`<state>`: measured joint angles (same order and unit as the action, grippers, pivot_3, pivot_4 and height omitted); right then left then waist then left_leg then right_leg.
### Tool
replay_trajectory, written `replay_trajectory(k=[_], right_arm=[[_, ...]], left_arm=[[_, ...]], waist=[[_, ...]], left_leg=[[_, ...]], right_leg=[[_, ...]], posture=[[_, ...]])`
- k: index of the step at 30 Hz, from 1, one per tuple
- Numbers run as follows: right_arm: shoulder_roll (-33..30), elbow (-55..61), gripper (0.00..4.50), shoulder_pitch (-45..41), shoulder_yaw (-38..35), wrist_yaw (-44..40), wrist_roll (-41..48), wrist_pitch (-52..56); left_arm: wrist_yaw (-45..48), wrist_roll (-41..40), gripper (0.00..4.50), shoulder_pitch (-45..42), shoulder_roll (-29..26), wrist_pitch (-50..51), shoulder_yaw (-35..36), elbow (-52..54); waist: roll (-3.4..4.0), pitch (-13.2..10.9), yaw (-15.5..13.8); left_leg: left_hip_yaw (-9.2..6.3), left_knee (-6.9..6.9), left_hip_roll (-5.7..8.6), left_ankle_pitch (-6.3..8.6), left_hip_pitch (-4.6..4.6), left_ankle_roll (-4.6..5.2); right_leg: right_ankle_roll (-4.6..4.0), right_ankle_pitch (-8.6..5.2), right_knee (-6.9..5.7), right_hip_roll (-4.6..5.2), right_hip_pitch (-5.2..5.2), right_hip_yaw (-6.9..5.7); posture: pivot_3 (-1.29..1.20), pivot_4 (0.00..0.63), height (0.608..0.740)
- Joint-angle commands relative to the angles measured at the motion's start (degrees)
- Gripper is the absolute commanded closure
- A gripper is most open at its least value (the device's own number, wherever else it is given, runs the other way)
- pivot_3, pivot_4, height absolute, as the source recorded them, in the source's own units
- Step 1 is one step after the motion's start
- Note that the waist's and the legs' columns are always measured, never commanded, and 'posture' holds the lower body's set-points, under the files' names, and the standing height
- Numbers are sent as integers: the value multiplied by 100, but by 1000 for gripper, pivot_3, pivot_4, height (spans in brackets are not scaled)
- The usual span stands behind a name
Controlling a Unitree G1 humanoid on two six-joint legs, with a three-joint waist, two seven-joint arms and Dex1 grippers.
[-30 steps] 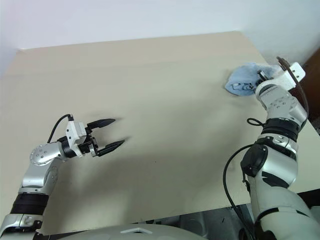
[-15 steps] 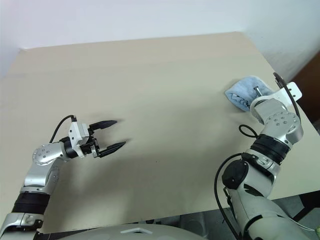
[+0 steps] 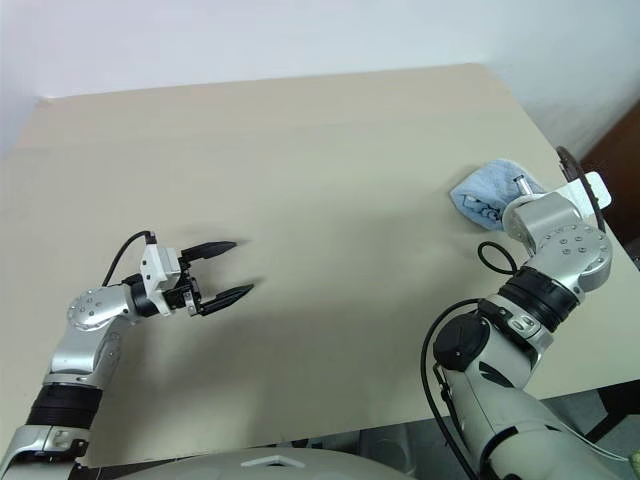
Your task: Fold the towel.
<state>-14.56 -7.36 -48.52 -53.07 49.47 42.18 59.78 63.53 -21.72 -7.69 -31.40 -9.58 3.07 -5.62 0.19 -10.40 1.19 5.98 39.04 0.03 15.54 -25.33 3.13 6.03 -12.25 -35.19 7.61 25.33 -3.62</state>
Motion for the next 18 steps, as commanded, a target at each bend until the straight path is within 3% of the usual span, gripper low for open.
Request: replay_trajectory(k=[1, 10, 18], right_arm=[[28, 207, 3292, -108, -69, 71, 152, 1], [95, 776, 146, -470, 28, 894, 126, 792], [-250, 1203, 34, -1134, 302, 1064, -563, 1989]], left_arm=[[-6, 18, 0, -81, -3, -111, 5, 95], [11, 21, 0, -127, -6, -110, 1, 55], [38, 18, 0, -150, 12, -117, -18, 15]], waist=[[0, 0, 1], [3, -1, 3], [5, -1, 1]], left_leg=[[0, 0, 0, 0, 0, 0], [0, 0, 0, -3, 0, -4], [2, 1, 0, -2, -1, -4]], right_leg=[[0, 0, 0, 0, 0, 0], [0, 0, -1, 0, 1, 1], [0, 0, 0, 1, 2, 2]], posture=[[0, 150, 740], [0, 150, 740], [0, 150, 740]])
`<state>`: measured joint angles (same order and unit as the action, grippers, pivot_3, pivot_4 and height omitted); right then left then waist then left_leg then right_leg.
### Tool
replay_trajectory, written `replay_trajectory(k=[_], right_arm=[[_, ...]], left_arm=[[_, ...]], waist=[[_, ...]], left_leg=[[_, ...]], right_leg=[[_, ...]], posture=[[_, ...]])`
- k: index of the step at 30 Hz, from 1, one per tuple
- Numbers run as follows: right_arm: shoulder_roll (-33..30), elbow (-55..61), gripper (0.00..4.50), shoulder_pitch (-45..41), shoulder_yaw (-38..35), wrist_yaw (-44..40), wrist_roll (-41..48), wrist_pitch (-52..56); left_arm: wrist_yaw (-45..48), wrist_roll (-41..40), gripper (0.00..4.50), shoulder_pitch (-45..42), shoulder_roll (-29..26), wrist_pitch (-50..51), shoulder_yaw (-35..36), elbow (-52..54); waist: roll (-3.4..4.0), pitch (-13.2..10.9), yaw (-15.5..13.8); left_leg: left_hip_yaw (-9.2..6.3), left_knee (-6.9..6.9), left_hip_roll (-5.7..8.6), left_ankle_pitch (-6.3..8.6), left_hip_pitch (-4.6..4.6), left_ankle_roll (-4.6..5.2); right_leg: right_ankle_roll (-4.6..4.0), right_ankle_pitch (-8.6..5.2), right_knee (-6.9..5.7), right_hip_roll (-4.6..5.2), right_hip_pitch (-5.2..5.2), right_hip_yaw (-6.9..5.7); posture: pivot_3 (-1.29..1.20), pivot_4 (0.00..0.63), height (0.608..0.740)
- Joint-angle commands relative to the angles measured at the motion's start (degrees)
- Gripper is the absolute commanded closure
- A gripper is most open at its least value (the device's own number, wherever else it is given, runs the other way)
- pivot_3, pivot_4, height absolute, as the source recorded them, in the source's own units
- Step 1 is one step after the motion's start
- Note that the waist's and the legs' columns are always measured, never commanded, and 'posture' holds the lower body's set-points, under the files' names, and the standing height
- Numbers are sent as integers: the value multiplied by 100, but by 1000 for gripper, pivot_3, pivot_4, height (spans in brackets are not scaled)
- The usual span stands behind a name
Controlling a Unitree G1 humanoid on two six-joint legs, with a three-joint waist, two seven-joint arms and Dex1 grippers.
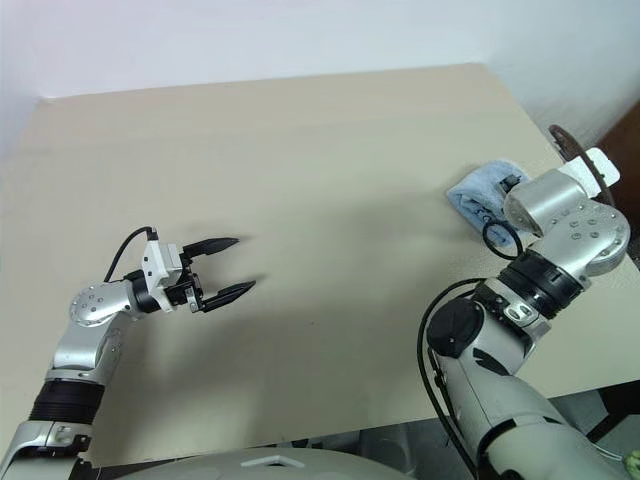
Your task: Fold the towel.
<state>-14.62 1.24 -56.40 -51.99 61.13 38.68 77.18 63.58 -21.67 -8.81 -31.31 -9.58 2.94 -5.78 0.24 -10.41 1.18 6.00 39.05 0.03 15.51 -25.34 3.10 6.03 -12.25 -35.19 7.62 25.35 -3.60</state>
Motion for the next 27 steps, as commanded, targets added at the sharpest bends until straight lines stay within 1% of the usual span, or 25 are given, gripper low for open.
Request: replay_trajectory(k=[1, 5, 7, 9, 10, 11, 17, 19, 20, 22, 27], right_arm=[[-406, 316, 34, -323, 423, -345, -305, 299], [-1050, 159, 34, 35, 1448, -1579, -570, 288], [-1463, -19, 34, 387, 2255, -2776, -571, -66], [-1997, -193, 34, 1008, 3209, -4642, -719, -1137], [-2164, -259, 34, 1195, 3466, -5225, -800, -1524], [-2316, -373, 34, 1387, 3594, -5844, -820, -1904], [-2894, -661, 34, 2092, 3870, -8531, -772, -3204], [-3020, -675, 34, 2235, 3942, -9082, -824, -3479], [-3150, -618, 34, 2396, 3986, -9534, -856, -3776], [-3314, -537, 34, 2626, 4037, -10171, -938, -4263], [-3685, -596, 34, 3043, 4062, -11484, -1060, -5138]], left_arm=[[31, 18, 0, -38, 11, -121, -15, 26], [25, 24, 0, -51, 31, -122, -33, 15], [18, 20, 0, -58, 39, -115, -41, 11], [15, 3, 0, -38, 46, -97, -48, 32], [13, -1, 0, -28, 48, -93, -50, 43], [11, -8, 0, -10, 45, -90, -45, 55], [-49, -66, 0, 74, 7, -3, 6, 148], [-52, -91, 0, 86, -10, 17, 29, 154], [-106, -134, 0, 109, -19, 87, 76, 197], [-181, -198, 0, 144, -45, 187, 157, 252], [-185, -375, 0, 227, -171, 243, 462, 283]], waist=[[0, 0, 1], [-1, 1, 1], [-2, 2, 5], [-3, 2, 7], [-3, 2, 6], [-3, 2, 4], [-3, 1, -33], [-5, 1, -39], [-5, 1, -37], [-5, 1, -41], [-5, 1, -42]], left_leg=[[0, 0, 0, 0, 0, 0], [-1, -1, 0, 6, 0, 9], [-1, 0, 0, 8, 0, 14], [-1, 1, 0, 9, 1, 15], [-1, 2, 0, 10, 1, 17], [-1, 3, 0, 10, 2, 18], [-1, 9, 0, 11, 1, 21], [-2, 11, 0, 12, 2, 22], [-3, 12, 0, 12, 2, 22], [-5, 14, 0, 12, 3, 22], [-4, 15, 0, 13, 5, 21]], right_leg=[[0, 0, 0, 0, 0, 0], [0, 0, 4, -1, 0, 0], [0, 0, 5, -1, -2, 0], [0, 0, 8, -1, -5, 0], [1, 0, 8, -2, -6, 0], [1, -1, 9, -2, -7, 0], [12, 4, 10, -1, -8, 0], [12, 5, 11, 0, -11, -1], [13, 5, 12, 0, -13, -1], [13, 5, 11, 0, -14, -2], [13, 5, 11, 2, -14, -2]], posture=[[0, 150, 740], [0, 150, 740], [0, 150, 740], [0, 150, 740], [0, 150, 740], [0, 150, 740], [0, 150, 740], [0, 150, 740], [0, 150, 740], [0, 150, 740], [0, 150, 740]])
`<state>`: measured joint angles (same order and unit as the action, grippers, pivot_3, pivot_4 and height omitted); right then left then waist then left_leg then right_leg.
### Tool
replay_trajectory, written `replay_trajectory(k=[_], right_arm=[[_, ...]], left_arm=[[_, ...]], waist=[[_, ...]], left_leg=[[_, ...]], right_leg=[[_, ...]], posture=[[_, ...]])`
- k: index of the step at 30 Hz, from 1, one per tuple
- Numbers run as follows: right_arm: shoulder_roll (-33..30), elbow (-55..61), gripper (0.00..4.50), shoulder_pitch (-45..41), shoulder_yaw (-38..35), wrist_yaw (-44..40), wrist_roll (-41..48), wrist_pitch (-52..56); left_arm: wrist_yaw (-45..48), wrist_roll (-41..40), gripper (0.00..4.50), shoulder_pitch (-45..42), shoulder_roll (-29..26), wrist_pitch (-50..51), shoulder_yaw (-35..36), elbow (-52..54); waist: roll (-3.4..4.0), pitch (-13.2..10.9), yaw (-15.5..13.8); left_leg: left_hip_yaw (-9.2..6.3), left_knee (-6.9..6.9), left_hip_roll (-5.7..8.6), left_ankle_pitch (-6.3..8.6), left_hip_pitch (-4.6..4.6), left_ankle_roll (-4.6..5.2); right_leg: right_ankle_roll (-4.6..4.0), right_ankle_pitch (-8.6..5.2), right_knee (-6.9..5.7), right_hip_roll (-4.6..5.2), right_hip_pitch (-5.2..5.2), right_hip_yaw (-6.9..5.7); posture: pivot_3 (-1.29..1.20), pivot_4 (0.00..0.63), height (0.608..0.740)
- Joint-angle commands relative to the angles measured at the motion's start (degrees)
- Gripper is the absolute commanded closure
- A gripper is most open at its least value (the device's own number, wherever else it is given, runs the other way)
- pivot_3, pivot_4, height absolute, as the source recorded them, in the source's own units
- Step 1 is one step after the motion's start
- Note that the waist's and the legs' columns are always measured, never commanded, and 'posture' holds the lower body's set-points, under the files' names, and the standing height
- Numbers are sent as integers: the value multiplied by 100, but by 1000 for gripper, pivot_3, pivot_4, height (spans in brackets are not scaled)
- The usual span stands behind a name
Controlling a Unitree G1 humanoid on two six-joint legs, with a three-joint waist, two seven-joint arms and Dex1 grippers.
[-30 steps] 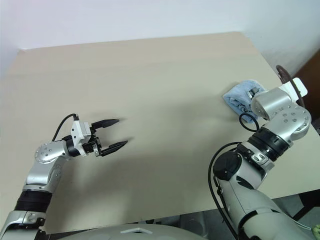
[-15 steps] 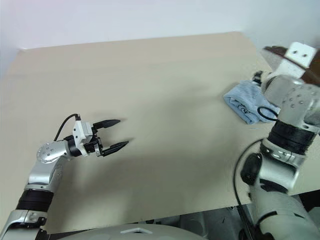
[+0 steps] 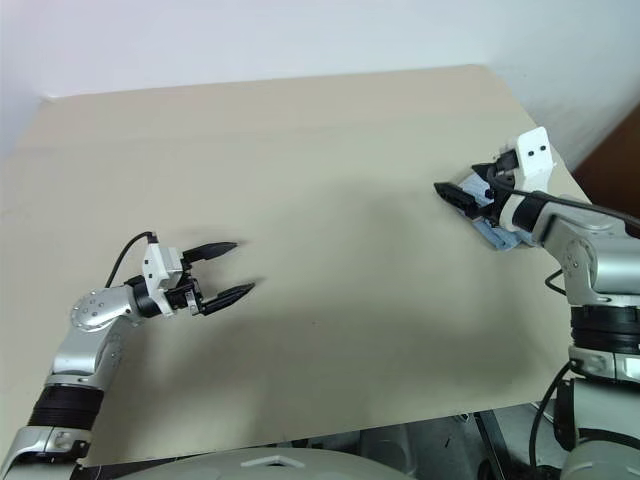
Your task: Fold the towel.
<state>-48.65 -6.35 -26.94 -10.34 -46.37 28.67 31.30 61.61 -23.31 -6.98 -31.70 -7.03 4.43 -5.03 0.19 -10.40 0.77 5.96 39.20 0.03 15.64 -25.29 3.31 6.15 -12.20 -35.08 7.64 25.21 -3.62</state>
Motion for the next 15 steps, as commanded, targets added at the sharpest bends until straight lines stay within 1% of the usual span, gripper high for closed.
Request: replay_trajectory(k=[1, 5, 9, 11, 14, 15], right_arm=[[-361, 123, 34, 192, -95, -999, -106, -758], [-398, 4, 34, 391, -83, -1445, -278, -1375], [-284, -322, 34, 471, -64, -1563, -569, -2085], [-174, -412, 34, 492, -71, -1597, -607, -2335], [-86, -428, 34, 630, -64, -1561, -678, -2408], [-70, -428, 34, 704, -101, -1542, -691, -2445]], left_arm=[[13, -246, 0, 49, -173, -25, 413, 169], [128, -368, 0, -2, -392, 43, 694, -63], [103, -394, 0, -169, -629, 21, 1018, -407], [29, -431, 0, -165, -667, 102, 1115, -361], [-109, -430, 0, -20, -612, 130, 1199, -244], [-192, -447, 0, 53, -566, 168, 1228, -165]], waist=[[0, 0, -1], [0, 0, 3], [-1, 0, 0], [-1, 0, 2], [-1, 0, -7], [-1, 0, -7]], left_leg=[[0, 1, 0, 0, 0, 0], [0, 1, 0, 0, 4, -2], [1, 3, 0, 0, 6, -5], [0, 3, 0, 0, 6, -7], [0, 2, 0, -1, 6, -11], [0, 2, 0, -10, 6, -27]], right_leg=[[0, 0, 0, 0, 0, 0], [0, 0, 0, 2, -2, 0], [-2, 0, 0, 5, -2, 0], [-2, 0, 0, 5, -1, 0], [-3, 0, 0, 9, -1, 0], [-3, 1, 0, 10, -1, 0]], posture=[[0, 150, 740], [0, 150, 740], [0, 150, 740], [0, 150, 740], [0, 150, 740], [0, 150, 740]])
